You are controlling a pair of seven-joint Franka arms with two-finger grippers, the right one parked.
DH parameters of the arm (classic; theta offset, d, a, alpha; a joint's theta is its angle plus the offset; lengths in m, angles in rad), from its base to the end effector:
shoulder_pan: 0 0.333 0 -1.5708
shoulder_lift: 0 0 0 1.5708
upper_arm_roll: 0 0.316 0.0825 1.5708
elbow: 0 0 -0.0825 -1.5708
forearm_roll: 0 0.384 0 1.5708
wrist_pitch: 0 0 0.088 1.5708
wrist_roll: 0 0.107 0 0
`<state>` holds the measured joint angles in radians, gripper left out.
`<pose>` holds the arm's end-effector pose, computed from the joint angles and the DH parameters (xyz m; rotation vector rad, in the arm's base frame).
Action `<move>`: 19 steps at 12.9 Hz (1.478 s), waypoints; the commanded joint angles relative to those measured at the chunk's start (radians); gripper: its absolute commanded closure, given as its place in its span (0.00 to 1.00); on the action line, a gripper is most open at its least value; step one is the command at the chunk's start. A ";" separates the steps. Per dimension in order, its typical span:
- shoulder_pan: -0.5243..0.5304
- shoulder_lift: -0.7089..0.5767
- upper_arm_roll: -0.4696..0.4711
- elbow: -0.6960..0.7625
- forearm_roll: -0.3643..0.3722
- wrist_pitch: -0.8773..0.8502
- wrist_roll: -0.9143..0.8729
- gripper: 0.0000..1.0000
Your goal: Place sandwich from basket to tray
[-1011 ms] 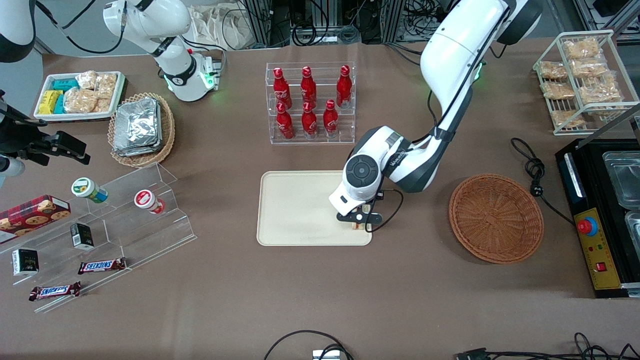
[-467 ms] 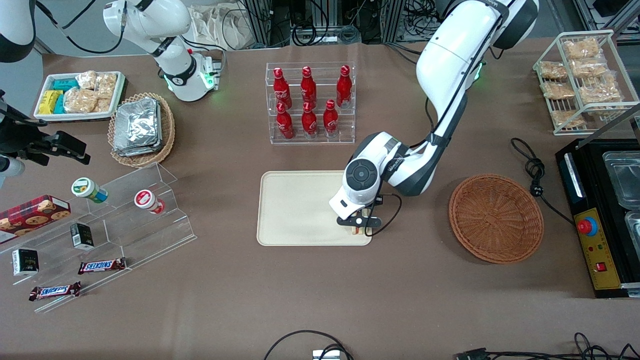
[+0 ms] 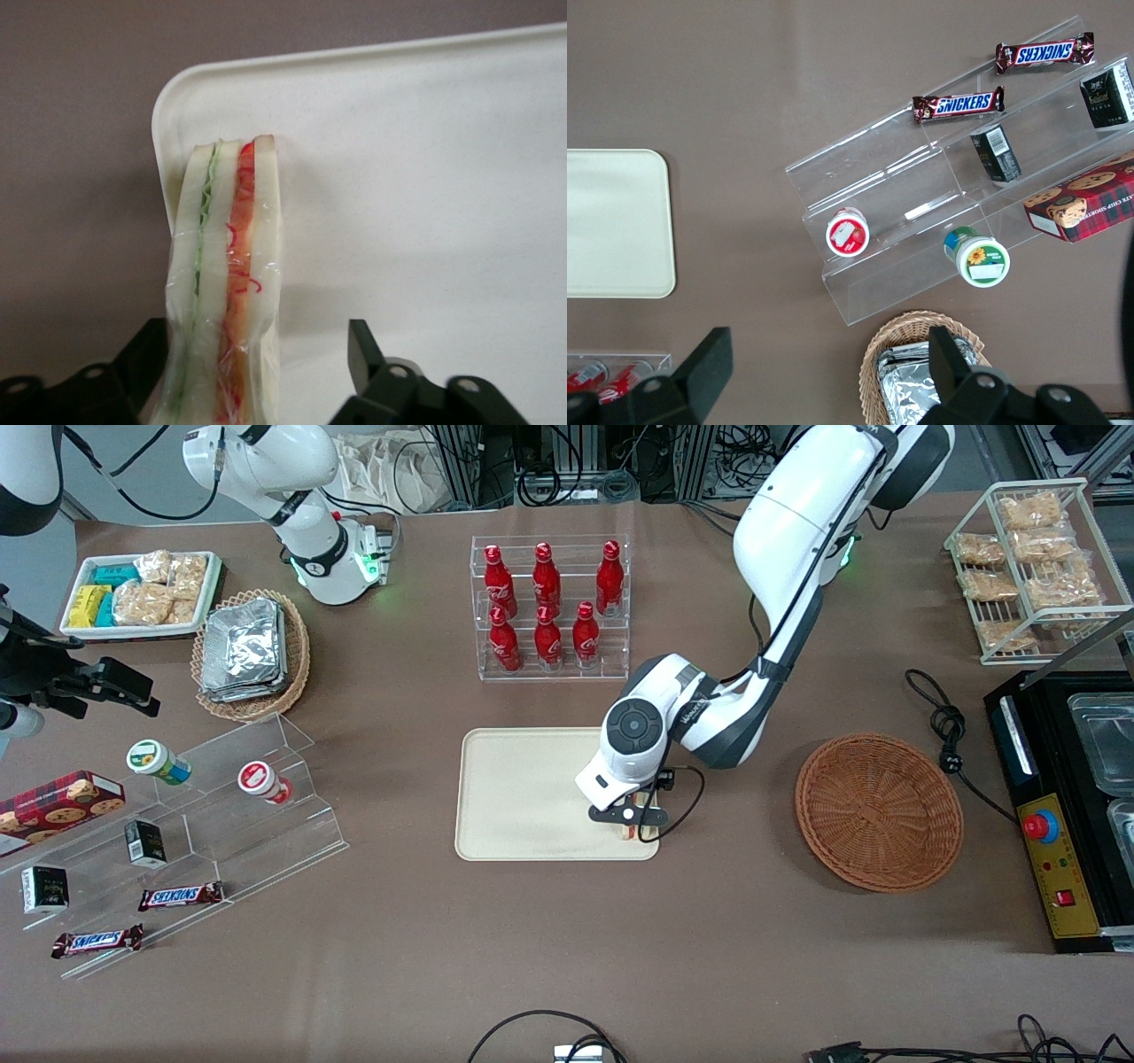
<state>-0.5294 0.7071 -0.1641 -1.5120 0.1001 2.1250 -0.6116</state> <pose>0.5540 -0.4316 0.2436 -3.1039 0.1615 0.1271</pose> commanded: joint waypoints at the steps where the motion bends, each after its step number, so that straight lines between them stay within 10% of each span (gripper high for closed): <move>1: 0.002 -0.093 0.026 -0.029 0.020 -0.008 -0.004 0.00; 10: 0.193 -0.475 0.103 -0.070 -0.008 -0.242 0.107 0.00; 13: 0.334 -0.610 0.103 -0.121 -0.164 -0.358 0.157 0.00; 19: 0.489 -0.807 0.103 -0.244 -0.114 -0.511 0.392 0.00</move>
<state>-0.0579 -0.0392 -0.0470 -1.7161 -0.0407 1.6463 -0.2608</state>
